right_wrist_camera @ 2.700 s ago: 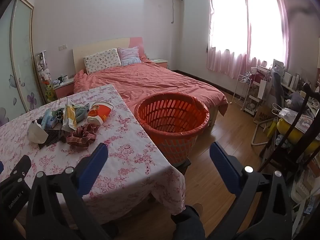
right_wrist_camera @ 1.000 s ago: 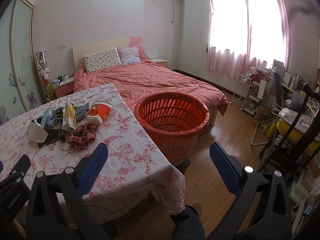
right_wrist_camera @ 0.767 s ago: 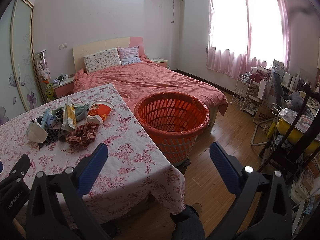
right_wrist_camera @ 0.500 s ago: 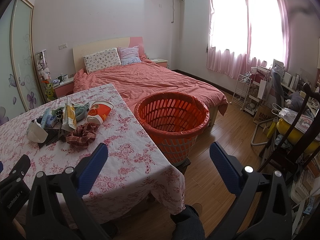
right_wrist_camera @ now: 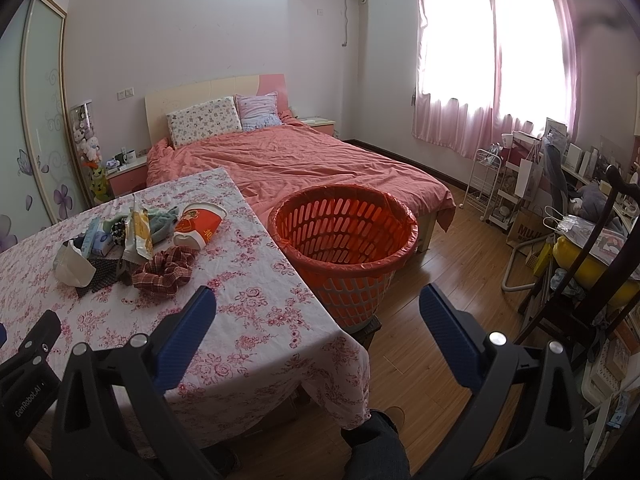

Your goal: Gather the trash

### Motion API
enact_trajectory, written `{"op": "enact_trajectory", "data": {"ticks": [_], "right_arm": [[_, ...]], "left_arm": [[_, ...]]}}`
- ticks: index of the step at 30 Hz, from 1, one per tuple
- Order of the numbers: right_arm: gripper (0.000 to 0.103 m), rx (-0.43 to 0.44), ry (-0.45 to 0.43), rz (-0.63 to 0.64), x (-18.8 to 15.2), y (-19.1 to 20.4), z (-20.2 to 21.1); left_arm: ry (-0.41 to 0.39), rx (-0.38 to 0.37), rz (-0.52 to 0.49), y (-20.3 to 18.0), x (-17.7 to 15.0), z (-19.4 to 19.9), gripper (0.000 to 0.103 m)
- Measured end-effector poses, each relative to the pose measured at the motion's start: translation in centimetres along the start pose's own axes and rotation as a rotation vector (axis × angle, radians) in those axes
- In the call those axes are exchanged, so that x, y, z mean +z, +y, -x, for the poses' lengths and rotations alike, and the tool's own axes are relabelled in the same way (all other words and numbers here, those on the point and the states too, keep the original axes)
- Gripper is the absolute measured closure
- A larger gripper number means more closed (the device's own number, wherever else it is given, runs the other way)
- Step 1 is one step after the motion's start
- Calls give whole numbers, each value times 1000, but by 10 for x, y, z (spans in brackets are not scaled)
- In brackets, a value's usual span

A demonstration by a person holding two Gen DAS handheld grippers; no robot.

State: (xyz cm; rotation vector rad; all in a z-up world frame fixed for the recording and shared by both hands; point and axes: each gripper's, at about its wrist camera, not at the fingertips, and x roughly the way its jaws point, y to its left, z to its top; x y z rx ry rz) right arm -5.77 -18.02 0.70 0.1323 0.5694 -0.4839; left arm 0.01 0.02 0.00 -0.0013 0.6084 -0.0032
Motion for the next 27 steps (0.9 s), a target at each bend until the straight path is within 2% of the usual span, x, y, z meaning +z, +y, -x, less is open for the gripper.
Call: {"op": "enact_trajectory", "data": {"ticks": [18, 22, 27], "right_arm": [[4, -3, 5, 3, 2, 1, -8], [4, 1, 29, 7, 5, 3, -26], [4, 27, 53, 0, 10, 16, -51]], "left_arm": [[12, 18, 3, 1, 2, -8, 2], [23, 44, 19, 12, 4, -20, 2], [53, 97, 80, 44, 14, -49, 2]]}}
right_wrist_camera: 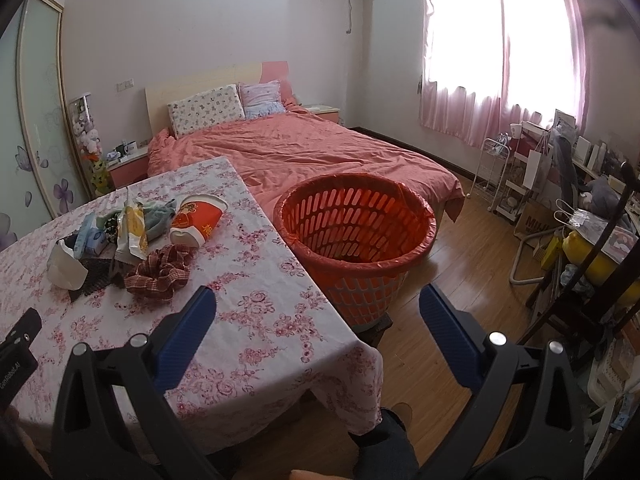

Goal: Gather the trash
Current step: 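Grasp the red-and-white paper cup with the right tool while the left tool approaches the tissue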

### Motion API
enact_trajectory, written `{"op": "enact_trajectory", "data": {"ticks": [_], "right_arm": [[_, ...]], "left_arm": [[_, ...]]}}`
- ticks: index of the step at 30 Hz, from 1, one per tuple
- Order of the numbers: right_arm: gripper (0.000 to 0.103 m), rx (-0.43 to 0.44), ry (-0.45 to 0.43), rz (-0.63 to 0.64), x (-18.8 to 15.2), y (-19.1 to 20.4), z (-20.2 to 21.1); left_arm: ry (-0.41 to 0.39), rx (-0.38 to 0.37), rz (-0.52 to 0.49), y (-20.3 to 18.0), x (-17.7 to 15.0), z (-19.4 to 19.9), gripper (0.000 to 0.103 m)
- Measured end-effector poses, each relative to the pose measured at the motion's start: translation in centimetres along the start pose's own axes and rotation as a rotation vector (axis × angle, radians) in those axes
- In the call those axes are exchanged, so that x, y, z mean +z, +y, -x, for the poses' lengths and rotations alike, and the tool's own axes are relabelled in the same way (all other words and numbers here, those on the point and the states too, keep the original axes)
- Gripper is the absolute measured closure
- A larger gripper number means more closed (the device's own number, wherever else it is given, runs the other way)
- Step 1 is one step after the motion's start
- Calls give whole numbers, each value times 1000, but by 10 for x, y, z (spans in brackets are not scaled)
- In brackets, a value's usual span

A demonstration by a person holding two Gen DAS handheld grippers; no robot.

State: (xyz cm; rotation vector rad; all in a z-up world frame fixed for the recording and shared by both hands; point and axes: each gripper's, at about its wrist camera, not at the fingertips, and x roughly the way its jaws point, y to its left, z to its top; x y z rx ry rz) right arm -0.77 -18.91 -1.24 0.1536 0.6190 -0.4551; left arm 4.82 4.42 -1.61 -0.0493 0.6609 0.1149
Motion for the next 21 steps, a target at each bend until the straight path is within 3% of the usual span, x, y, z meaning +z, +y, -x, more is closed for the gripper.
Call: {"op": "enact_trajectory", "data": {"ticks": [9, 13, 21], "right_arm": [[4, 102, 64, -27, 21, 39, -61], [4, 115, 65, -31, 35, 60, -90], [4, 191, 154, 3, 56, 114, -163]], "left_arm": [[44, 54, 46, 37, 27, -54, 2], [66, 53, 55, 43, 36, -78, 2], [122, 27, 92, 44, 53, -120, 2]]}}
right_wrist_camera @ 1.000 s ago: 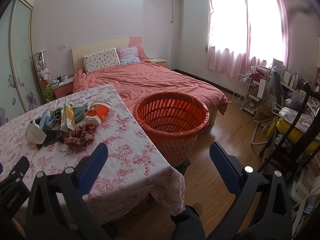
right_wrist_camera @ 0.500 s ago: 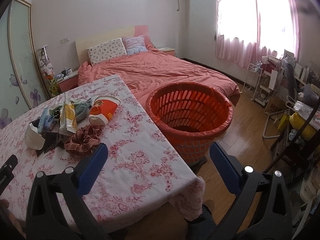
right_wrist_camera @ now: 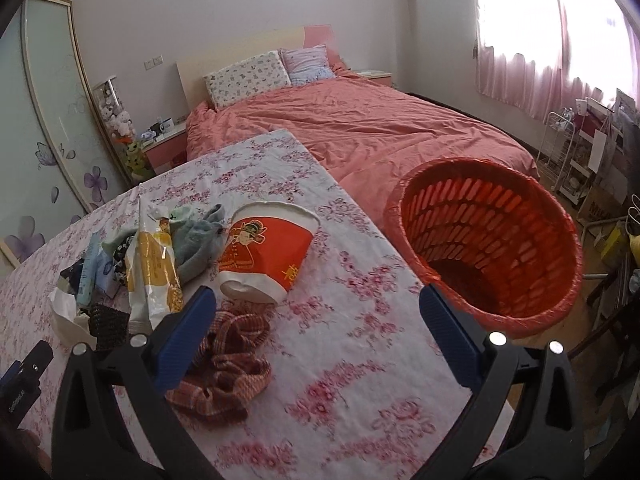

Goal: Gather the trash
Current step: 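Grasp the red-and-white paper cup with the right tool while the left tool approaches the tissue, then grasp the crumpled white tissue with the left tool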

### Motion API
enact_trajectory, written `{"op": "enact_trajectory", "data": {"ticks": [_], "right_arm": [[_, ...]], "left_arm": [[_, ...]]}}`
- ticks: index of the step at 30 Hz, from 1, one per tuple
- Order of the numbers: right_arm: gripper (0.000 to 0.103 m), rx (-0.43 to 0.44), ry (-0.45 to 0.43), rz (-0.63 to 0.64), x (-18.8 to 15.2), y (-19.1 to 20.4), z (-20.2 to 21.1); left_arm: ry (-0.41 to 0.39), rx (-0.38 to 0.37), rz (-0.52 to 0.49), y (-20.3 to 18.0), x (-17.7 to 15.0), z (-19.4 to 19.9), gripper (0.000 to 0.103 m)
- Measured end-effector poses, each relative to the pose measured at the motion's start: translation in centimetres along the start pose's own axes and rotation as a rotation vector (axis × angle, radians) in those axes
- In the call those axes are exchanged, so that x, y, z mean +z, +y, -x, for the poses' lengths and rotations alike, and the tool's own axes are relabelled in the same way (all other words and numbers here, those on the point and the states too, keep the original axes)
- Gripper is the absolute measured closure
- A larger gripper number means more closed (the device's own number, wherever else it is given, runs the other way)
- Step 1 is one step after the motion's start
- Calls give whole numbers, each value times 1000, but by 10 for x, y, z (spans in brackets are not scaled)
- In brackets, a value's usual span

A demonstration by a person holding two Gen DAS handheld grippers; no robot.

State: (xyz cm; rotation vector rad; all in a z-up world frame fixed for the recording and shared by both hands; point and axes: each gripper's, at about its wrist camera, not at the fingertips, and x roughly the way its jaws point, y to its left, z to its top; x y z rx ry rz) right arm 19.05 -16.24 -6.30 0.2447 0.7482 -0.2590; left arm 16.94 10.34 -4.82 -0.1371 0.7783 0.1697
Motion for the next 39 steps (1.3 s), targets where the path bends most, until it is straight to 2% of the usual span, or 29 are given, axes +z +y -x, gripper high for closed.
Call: {"op": "enact_trajectory", "data": {"ticks": [11, 14, 15, 16, 22, 30, 33, 36, 38, 39], "right_arm": [[6, 12, 128, -7, 20, 32, -73], [17, -5, 160, 16, 18, 35, -86], [24, -5, 178, 22, 17, 34, -90], [29, -9, 172, 27, 16, 32, -90], [29, -10, 148, 0, 13, 15, -86], [29, -23, 139, 24, 12, 16, -86], [29, -34, 136, 32, 12, 18, -86], [29, -35, 136, 35, 13, 18, -87], [29, -33, 136, 39, 14, 18, -88], [30, -31, 136, 40, 14, 18, -88]], "left_arm": [[53, 7, 8, -11, 15, -35, 2], [66, 29, -5, -17, 15, -40, 2], [71, 37, -12, -17, 15, -42, 2], [72, 40, -15, -16, 15, -44, 2], [69, 52, -10, 3, 11, -41, 2], [114, 38, 70, 35, 10, -49, 3], [126, 8, 100, 41, 11, -54, 16], [141, -28, 118, 45, 10, -58, 33], [134, -21, 113, 45, 10, -57, 47], [134, -31, 112, 46, 10, -57, 51]]}}
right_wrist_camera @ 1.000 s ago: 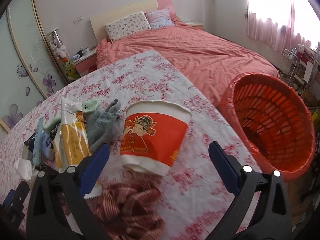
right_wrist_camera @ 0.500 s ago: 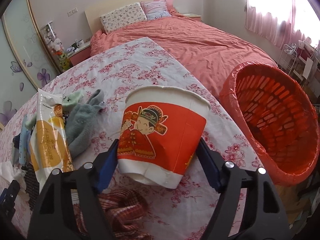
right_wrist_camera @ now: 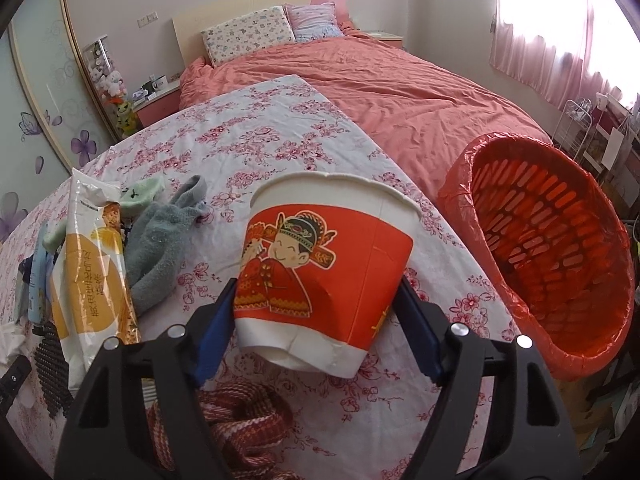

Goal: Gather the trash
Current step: 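Grasp the crumpled white tissue with the left tool, then carry the tissue and cup to the orange basket and release both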

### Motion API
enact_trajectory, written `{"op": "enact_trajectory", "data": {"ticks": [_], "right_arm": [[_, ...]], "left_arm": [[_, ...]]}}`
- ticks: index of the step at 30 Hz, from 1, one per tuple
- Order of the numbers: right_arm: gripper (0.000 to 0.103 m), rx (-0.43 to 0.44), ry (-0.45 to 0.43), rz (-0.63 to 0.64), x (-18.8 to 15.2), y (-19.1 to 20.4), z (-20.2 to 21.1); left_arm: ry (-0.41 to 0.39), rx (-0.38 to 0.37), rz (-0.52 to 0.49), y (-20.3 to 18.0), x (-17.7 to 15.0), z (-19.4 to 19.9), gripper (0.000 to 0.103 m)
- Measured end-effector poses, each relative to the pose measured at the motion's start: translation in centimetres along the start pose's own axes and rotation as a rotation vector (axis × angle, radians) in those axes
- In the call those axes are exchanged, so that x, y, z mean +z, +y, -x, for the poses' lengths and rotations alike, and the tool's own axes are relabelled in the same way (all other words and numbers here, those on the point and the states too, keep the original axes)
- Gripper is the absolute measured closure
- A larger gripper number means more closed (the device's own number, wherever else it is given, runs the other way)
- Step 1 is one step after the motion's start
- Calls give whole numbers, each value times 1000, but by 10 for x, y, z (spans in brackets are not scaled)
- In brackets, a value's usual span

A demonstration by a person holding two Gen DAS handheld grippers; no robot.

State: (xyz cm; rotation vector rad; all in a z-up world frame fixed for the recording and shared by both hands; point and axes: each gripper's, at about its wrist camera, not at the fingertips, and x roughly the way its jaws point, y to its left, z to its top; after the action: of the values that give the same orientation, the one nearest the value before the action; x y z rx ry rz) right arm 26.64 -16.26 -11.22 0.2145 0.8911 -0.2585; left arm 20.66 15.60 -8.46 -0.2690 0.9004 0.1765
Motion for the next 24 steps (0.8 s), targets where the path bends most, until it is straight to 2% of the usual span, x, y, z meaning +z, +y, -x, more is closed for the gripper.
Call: {"op": "enact_trajectory", "data": {"ticks": [2, 5, 8, 14, 24], "right_arm": [[30, 4, 0, 0, -1, -2, 1], [30, 11, 0, -9, -2, -6, 4], [30, 11, -5, -13, -4, -8, 8], [30, 19, -31, -13, -5, -14, 25], [30, 25, -68, -16, -12, -25, 56]], "left_arm": [[0, -33, 6, 3, 1, 2, 67], [-8, -48, 3, 6, 2, 5, 84], [-26, -59, -7, 7, 4, 11, 90], [-78, -59, -39, 1, 4, 31, 91], [-135, -68, -49, -4, 3, 54, 101]]}}
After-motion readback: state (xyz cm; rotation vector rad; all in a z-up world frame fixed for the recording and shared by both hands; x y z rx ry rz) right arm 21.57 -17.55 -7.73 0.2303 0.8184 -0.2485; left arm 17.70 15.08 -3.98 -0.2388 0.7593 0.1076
